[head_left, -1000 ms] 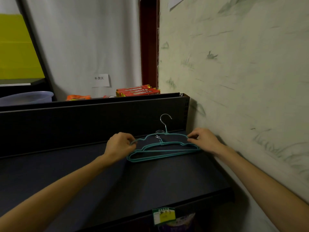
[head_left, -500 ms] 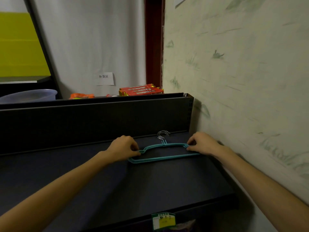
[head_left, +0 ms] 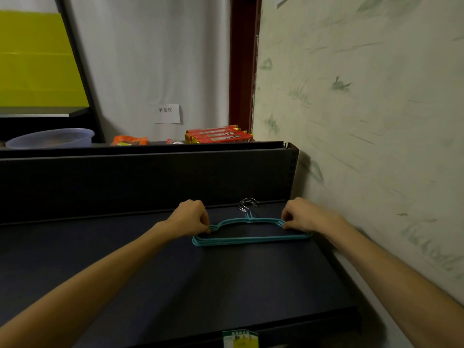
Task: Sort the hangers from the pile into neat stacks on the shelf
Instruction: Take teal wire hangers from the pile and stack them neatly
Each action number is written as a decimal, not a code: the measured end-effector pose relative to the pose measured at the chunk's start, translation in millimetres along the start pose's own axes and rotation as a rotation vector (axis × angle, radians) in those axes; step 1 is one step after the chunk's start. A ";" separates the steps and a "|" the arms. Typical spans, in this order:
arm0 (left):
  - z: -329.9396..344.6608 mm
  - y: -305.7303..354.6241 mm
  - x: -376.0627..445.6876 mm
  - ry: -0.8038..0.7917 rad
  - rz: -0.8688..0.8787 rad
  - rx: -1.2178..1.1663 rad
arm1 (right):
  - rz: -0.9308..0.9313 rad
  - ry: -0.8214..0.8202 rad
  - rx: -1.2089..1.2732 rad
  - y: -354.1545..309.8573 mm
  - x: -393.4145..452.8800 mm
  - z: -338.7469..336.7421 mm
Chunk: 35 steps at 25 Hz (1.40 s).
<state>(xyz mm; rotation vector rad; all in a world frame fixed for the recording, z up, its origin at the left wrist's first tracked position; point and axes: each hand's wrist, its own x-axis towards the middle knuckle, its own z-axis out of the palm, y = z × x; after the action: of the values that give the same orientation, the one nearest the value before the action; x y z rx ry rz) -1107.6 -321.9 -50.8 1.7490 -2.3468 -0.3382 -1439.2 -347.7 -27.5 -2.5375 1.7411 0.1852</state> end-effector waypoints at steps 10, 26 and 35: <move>-15.1 -62.4 -91.6 0.275 -0.053 -0.032 | 0.182 0.549 0.232 -96.2 -16.4 -8.6; -152.0 -485.4 -616.5 0.589 -0.915 0.367 | -0.639 0.558 0.535 -813.5 6.3 29.6; -228.9 -691.1 -735.4 0.804 -1.058 0.023 | -0.917 0.506 0.451 -1102.5 74.0 -15.6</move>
<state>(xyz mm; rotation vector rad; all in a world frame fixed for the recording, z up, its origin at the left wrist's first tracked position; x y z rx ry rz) -201.4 177.7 -51.4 2.3711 -0.7891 0.2403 -384.0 -20.1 -43.3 -2.8101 0.4105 -0.8315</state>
